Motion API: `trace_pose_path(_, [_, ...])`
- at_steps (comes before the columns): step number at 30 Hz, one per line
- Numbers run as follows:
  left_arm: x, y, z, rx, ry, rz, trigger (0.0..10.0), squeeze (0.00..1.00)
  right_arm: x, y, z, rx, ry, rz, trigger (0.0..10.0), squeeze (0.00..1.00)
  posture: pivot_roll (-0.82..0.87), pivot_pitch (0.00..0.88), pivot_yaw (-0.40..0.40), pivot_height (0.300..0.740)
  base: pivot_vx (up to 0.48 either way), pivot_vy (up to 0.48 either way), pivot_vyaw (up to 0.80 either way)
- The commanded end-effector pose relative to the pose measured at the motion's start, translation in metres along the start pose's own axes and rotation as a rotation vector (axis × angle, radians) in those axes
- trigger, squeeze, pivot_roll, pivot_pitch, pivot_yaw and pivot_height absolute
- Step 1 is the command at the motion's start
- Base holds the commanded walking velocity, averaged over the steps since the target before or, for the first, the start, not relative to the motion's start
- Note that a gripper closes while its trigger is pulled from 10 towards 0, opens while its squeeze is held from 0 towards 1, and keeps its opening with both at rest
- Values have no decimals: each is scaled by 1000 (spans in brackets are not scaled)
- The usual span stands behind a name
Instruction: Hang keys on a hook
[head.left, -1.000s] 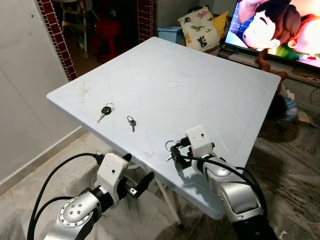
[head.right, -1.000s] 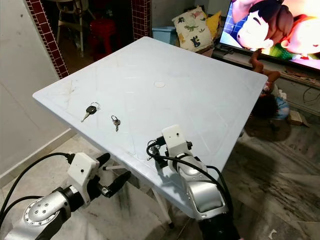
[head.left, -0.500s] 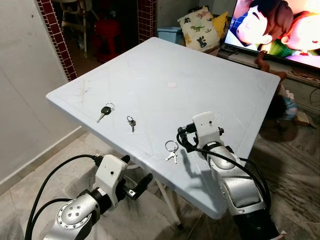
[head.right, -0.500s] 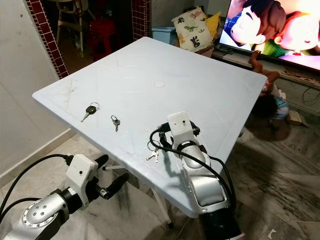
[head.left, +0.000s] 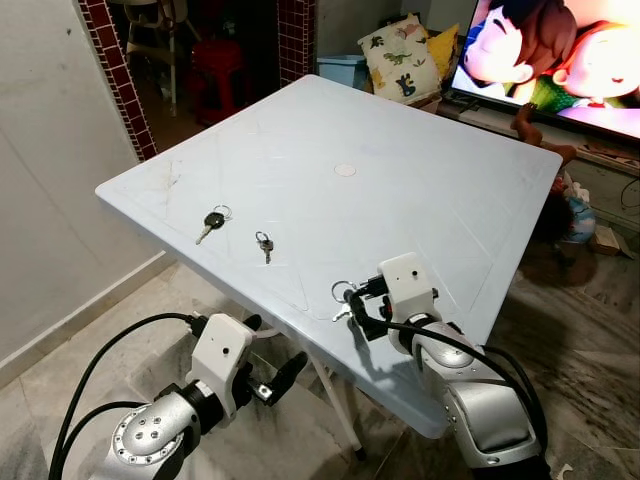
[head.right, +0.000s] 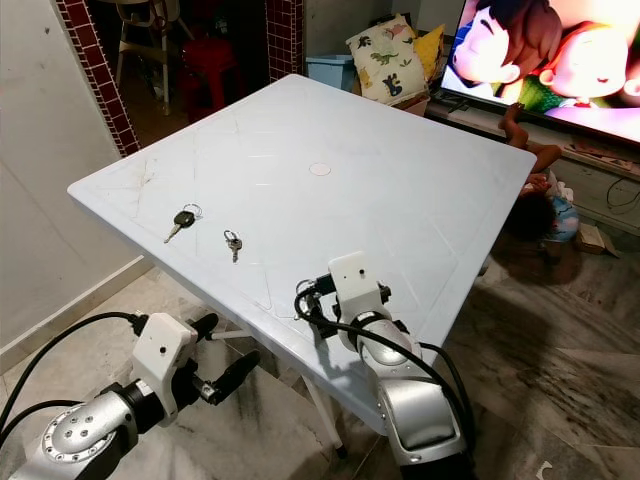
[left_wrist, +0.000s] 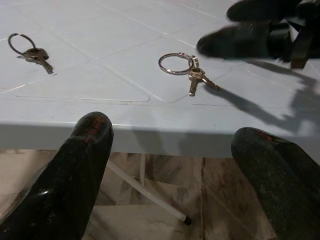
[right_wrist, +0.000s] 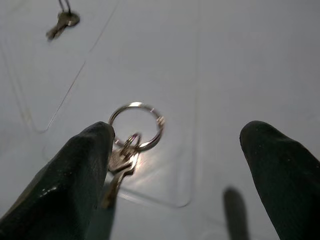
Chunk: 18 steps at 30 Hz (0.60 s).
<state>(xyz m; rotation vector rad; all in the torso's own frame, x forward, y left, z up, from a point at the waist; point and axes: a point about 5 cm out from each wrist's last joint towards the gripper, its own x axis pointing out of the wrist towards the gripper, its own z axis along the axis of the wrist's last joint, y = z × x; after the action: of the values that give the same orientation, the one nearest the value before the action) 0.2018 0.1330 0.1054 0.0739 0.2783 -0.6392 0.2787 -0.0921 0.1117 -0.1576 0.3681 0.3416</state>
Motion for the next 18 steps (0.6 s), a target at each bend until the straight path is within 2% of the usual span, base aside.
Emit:
trace_pose_path(1, [0, -2, 2, 14, -3, -12, 10000, 0, 3, 1, -1, 14, 14, 1, 10000, 0, 117, 14, -31, 740, 0, 0, 0])
trace_pose_path(9, [0, -2, 2, 17, 3, -16, 10000, 0, 10, 13, -3, 17, 40, 46, 10000, 0, 124, 13, -30, 740, 0, 0, 0])
trace_pose_path(11, [-1, -3, 3, 17, 2, -15, 10000, 0, 15, 18, -3, -16, 38, 52, 10000, 0, 127, 16, -30, 740, 0, 0, 0])
trace_pose_path(18, [-1, -5, 2, 16, 3, -14, 10000, 0, 20, 15, -12, -26, 67, 33, 10000, 0, 132, 20, -32, 740, 0, 0, 0])
